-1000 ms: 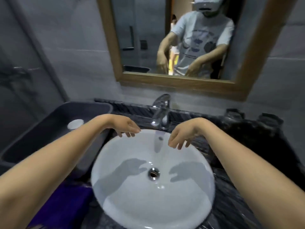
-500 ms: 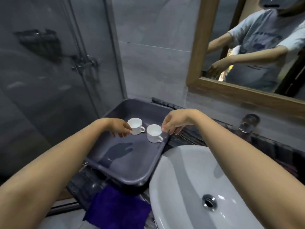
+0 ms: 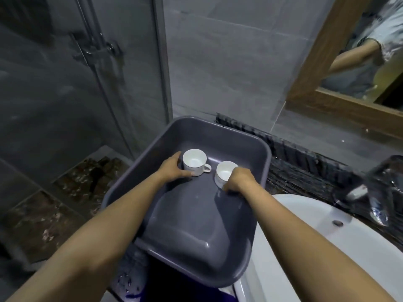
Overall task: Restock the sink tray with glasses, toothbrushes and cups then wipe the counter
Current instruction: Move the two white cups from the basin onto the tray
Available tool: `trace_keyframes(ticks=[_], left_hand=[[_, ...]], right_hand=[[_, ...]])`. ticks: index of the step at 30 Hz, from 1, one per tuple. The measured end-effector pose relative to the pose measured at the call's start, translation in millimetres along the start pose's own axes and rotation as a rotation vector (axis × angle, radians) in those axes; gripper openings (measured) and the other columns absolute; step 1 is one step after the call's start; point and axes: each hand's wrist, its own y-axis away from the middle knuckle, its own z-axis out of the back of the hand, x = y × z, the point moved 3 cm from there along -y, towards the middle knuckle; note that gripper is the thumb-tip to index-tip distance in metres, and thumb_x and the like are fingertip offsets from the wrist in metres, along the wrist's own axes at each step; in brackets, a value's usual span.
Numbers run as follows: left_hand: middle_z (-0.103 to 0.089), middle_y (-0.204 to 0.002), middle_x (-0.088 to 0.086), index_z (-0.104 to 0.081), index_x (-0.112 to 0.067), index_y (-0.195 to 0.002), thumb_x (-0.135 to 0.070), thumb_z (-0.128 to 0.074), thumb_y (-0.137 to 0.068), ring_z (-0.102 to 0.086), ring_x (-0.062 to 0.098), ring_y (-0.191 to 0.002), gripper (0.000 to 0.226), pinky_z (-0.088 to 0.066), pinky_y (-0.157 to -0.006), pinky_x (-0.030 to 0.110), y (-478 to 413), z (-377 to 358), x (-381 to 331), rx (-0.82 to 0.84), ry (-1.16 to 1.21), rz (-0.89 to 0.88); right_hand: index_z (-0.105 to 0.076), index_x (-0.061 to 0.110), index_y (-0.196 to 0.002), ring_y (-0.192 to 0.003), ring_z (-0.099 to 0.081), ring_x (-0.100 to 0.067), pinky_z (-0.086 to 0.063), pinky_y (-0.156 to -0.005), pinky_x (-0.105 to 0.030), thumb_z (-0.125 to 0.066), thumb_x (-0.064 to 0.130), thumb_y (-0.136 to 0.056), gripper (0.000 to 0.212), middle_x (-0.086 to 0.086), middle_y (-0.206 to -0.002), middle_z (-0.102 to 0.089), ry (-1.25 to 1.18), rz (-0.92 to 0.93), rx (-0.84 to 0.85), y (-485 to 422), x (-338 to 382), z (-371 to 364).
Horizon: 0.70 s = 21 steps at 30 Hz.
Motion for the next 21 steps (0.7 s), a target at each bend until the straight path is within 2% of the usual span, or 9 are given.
trace_keyframes(ticks=[2, 7, 9, 12, 14, 16, 18, 21], left_hand=[[-0.05, -0.137, -0.001, -0.037, -0.015, -0.136, -0.036, -0.087, -0.053, -0.049, 0.015, -0.122, 0.099, -0.041, -0.104, 0.032, -8.3, -5.5, 5.5, -0.002, 0.109, -0.008], [-0.046, -0.142, 0.001, -0.033, -0.015, -0.14, -0.031, -0.089, -0.048, -0.047, 0.015, -0.126, 0.109, -0.038, -0.109, 0.038, -21.0, -13.0, 18.3, 0.033, 0.267, -0.026], [-0.043, -0.142, 0.001, -0.029, -0.016, -0.142, -0.023, -0.088, -0.053, -0.045, 0.015, -0.127, 0.106, -0.036, -0.11, 0.037, -24.0, -14.4, 19.7, 0.049, 0.308, -0.033], [-0.047, -0.139, -0.001, -0.031, -0.02, -0.14, -0.027, -0.088, -0.05, -0.046, 0.013, -0.125, 0.108, -0.037, -0.109, 0.035, -27.6, -16.3, 19.3, 0.08, 0.336, -0.07], [-0.049, -0.135, -0.004, -0.033, -0.024, -0.137, -0.035, -0.088, -0.045, -0.048, 0.011, -0.123, 0.108, -0.037, -0.108, 0.033, -28.4, -17.5, 20.0, 0.091, 0.338, -0.093], [-0.053, -0.129, -0.008, -0.041, -0.029, -0.129, -0.034, -0.088, -0.047, -0.05, 0.01, -0.119, 0.094, -0.038, -0.106, 0.032, -29.3, -19.4, 18.4, 0.098, 0.317, -0.136], [-0.055, -0.121, -0.009, -0.044, -0.035, -0.118, -0.026, -0.086, -0.052, -0.051, 0.01, -0.115, 0.078, -0.039, -0.103, 0.03, -29.4, -19.9, 14.8, 0.09, 0.313, -0.179], [-0.056, -0.123, -0.008, -0.045, -0.037, -0.117, -0.026, -0.086, -0.05, -0.052, 0.011, -0.116, 0.079, -0.04, -0.103, 0.03, -30.3, -20.6, 15.5, 0.058, 0.364, -0.174]], right_hand=[[-0.056, 0.003, -0.121, -0.102, -0.066, -0.027, -0.052, -0.074, -0.03, -0.078, 0.025, -0.069, 0.06, -0.01, -0.123, -0.059, -0.168, -0.086, -0.027, -4.7, -2.6, -15.0], [-0.048, -0.002, -0.127, -0.105, -0.062, -0.034, -0.046, -0.071, -0.033, -0.078, 0.029, -0.073, 0.069, -0.019, -0.13, -0.053, -0.575, -0.198, -0.124, -15.8, -7.6, -34.2], [-0.046, -0.003, -0.129, -0.109, -0.059, -0.036, -0.046, -0.075, -0.034, -0.077, 0.031, -0.074, 0.071, -0.02, -0.132, -0.051, -0.657, -0.216, -0.176, -20.1, -8.2, -37.7], [-0.045, -0.003, -0.129, -0.113, -0.056, -0.038, -0.047, -0.086, -0.038, -0.076, 0.031, -0.076, 0.07, -0.02, -0.133, -0.05, -0.701, -0.216, -0.258, -20.8, -6.3, -44.8], [-0.044, -0.003, -0.128, -0.116, -0.054, -0.037, -0.046, -0.09, -0.038, -0.075, 0.029, -0.077, 0.068, -0.02, -0.133, -0.049, -0.713, -0.205, -0.303, -19.8, -4.5, -48.1], [-0.046, -0.003, -0.124, -0.115, -0.055, -0.036, -0.046, -0.09, -0.037, -0.075, 0.023, -0.078, 0.061, -0.02, -0.131, -0.051, -0.73, -0.204, -0.332, -21.3, -3.3, -50.1], [-0.052, -0.002, -0.118, -0.11, -0.058, -0.035, -0.048, -0.084, -0.036, -0.072, 0.015, -0.079, 0.047, -0.019, -0.124, -0.057, -0.732, -0.209, -0.362, -26.6, -3.8, -52.3], [-0.062, -0.001, -0.103, -0.094, -0.066, -0.034, -0.056, -0.079, -0.038, -0.064, 0.01, -0.082, 0.024, -0.02, -0.106, -0.067, -0.738, -0.208, -0.399, -32.8, -6.2, -56.0]])
